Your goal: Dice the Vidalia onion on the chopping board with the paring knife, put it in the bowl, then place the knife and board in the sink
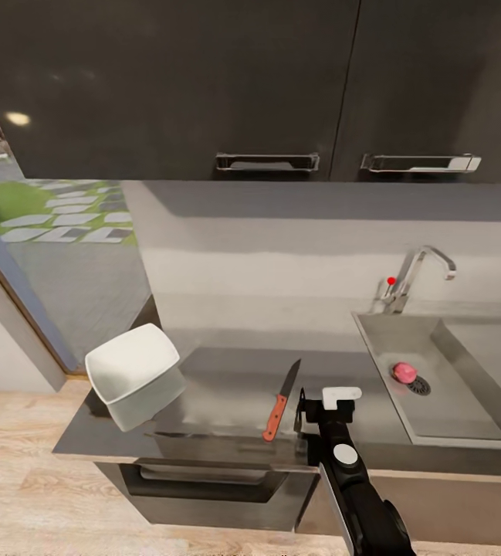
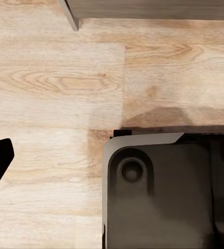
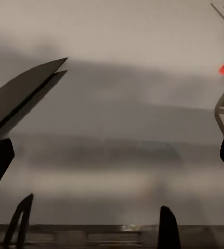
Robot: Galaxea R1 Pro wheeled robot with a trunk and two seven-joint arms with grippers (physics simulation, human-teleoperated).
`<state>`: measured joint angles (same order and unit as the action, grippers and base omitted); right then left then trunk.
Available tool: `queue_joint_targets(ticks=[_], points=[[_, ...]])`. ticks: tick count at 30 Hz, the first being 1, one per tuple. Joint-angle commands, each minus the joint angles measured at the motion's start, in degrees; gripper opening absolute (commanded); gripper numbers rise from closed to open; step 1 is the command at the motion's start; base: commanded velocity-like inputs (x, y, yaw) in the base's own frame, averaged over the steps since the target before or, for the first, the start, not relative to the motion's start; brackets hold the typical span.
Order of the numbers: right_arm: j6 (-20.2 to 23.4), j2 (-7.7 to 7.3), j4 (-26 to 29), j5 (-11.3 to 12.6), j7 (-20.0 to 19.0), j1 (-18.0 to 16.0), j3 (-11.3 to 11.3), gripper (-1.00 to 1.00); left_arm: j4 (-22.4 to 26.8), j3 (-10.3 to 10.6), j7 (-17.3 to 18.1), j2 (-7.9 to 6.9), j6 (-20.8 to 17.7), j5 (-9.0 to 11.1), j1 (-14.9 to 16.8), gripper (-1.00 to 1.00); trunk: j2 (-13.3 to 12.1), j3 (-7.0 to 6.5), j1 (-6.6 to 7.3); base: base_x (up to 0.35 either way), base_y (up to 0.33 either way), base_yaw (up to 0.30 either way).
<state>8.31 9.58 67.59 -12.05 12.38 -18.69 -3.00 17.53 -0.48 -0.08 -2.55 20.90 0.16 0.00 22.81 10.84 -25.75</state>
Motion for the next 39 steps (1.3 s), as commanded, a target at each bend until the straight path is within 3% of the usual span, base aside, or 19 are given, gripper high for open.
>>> queue_joint_targets(ticks=[1,14,39], points=[[0.6,0.0,0.1,-0.6,0.3,0.0,-0.1,1.0,0.0,0.0,0.0,0.0,0.1,0.0,0.0,1.0,0.1,0.2,-0.03,0.0,0.008,0.0],[-1.3,0.0,0.1,-0.6,0.3,0.0,-0.2,1.0,0.0,0.0,0.0,0.0,0.0,0.0,0.0,1.0,0.1,0.8,-0.03,0.039,0.12,0.0],[-1.5,0.0,0.1,-0.6,0.3,0.0,-0.3,1.0,0.0,0.1,0.0,0.01,0.1,-0.1,0.0,1.0,0.1,0.8,-0.03,-0.042,-0.04,0.0]])
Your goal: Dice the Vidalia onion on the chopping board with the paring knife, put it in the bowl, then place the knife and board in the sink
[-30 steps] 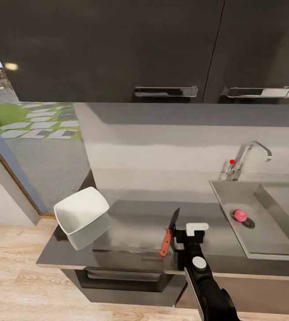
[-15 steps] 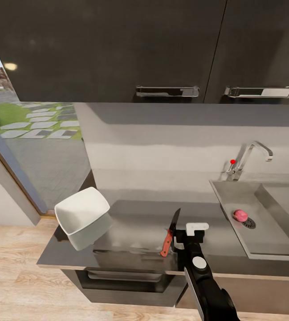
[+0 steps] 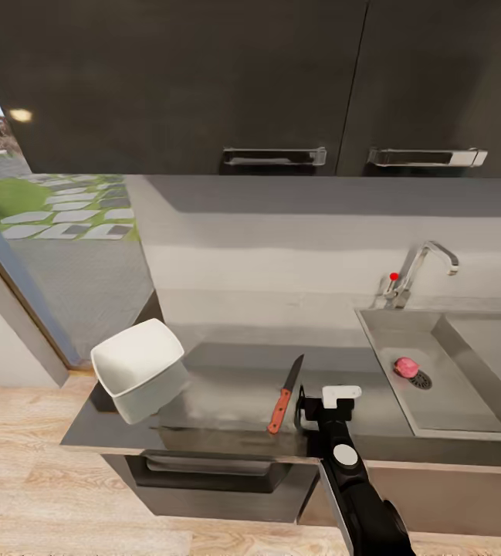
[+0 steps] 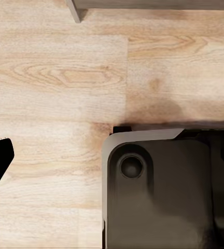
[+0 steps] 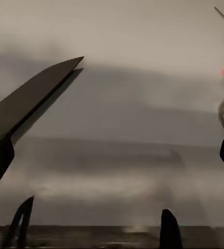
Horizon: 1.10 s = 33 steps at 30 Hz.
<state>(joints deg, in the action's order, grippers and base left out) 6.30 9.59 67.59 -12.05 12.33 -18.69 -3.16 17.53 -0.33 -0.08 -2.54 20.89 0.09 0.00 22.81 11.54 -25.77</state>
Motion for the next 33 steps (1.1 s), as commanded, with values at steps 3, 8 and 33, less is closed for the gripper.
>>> queue_joint_targets(ticks=[3,8,33], points=[[0.6,-0.01,0.1,-0.6,0.3,0.0,-0.1,1.0,0.0,0.0,0.0,-0.01,0.1,0.0,0.0,1.0,0.1,0.1,-0.01,-0.177,-0.009,0.0],[0.6,-0.01,0.1,-0.6,0.3,0.0,-0.2,1.0,0.0,0.0,0.0,-0.01,0.1,0.0,0.0,1.0,0.1,0.1,-0.01,-0.046,-0.002,0.0],[0.6,-0.01,0.1,-0.6,0.2,0.0,-0.1,1.0,0.0,-0.2,0.0,-0.01,0.1,0.0,0.0,1.0,0.1,1.55,-0.01,0.012,0.0,0.071]])
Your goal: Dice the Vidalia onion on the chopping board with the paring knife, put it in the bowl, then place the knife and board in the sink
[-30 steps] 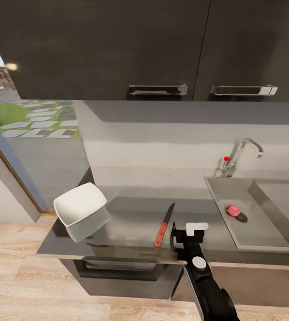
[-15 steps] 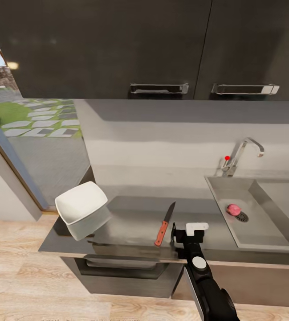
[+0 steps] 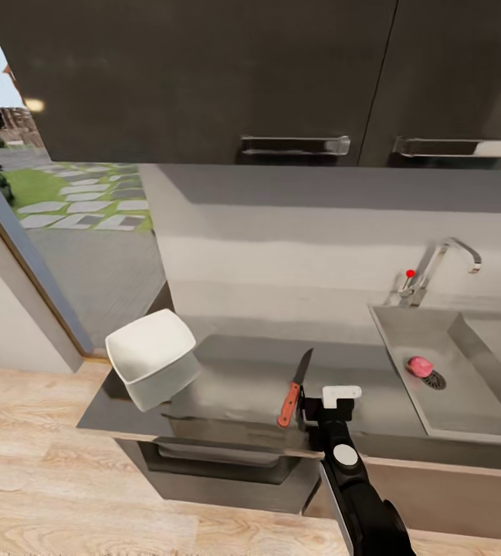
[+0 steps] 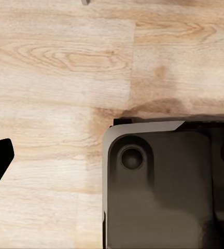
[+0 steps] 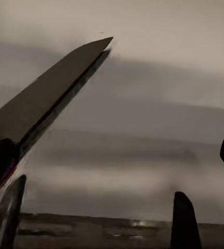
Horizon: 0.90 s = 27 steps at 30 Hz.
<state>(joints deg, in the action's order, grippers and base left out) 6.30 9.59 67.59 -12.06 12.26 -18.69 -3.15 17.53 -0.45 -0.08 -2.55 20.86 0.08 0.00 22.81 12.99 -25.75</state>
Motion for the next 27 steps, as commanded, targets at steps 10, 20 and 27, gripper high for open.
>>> queue_joint_targets(ticks=[10,20,27], points=[[0.6,-0.01,0.1,-0.6,0.3,0.0,-0.1,1.0,0.0,0.0,0.0,0.0,0.1,0.0,0.0,1.0,0.1,0.97,-0.04,0.104,-0.088,0.079],[0.6,-0.01,0.1,-0.6,0.3,0.0,-0.1,1.0,0.0,0.0,0.0,0.0,0.1,0.0,0.0,1.0,0.1,1.13,-0.04,0.032,-0.075,0.004],[0.6,-0.01,0.1,-0.6,0.3,0.0,-0.1,1.0,0.0,0.0,0.0,0.0,0.1,0.0,0.0,1.0,0.1,1.14,-0.04,-0.103,0.154,0.0]])
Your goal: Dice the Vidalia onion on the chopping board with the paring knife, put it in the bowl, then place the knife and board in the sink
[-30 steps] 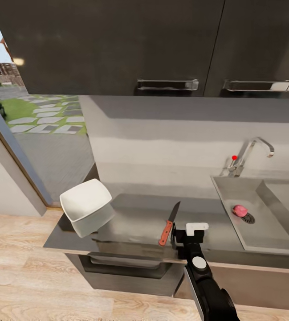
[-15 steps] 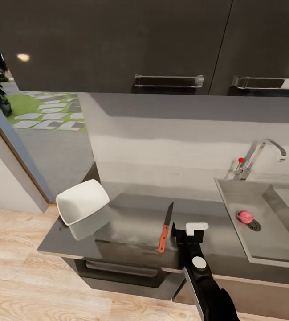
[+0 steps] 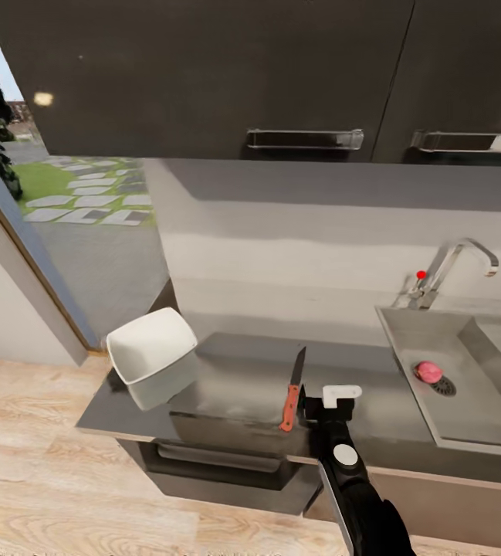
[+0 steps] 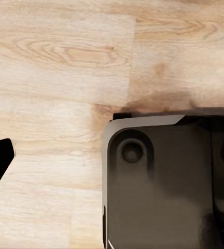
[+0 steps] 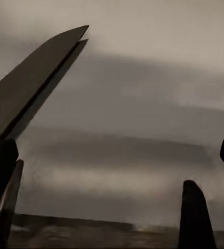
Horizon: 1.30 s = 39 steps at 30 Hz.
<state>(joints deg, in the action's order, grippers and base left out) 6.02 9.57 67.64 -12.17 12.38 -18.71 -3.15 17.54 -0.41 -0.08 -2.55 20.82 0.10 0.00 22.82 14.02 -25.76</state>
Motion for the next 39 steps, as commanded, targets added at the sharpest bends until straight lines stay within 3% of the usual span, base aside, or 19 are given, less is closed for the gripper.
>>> queue_joint_targets(ticks=[1,7,21,39], points=[[0.8,0.01,0.0,-0.5,0.2,0.0,-0.1,1.0,0.0,0.0,0.0,0.0,0.1,0.0,0.0,1.0,0.1,0.11,-0.02,-0.129,0.226,0.0],[0.8,0.01,0.0,-0.5,0.2,0.0,-0.1,1.0,0.0,0.0,0.0,-0.01,0.1,0.0,0.0,1.0,0.1,0.11,-0.02,-0.076,0.202,0.0],[0.8,0.01,0.0,-0.5,0.2,0.0,-0.1,1.0,0.0,-0.1,0.0,-0.04,0.1,0.0,0.0,1.0,0.1,0.11,-0.02,-0.002,0.019,0.0],[0.8,0.01,0.0,-0.5,0.2,0.0,-0.1,1.0,0.0,-0.1,0.0,-0.09,0.1,0.0,0.0,1.0,0.1,0.11,-0.02,0.0,0.234,0.0]])
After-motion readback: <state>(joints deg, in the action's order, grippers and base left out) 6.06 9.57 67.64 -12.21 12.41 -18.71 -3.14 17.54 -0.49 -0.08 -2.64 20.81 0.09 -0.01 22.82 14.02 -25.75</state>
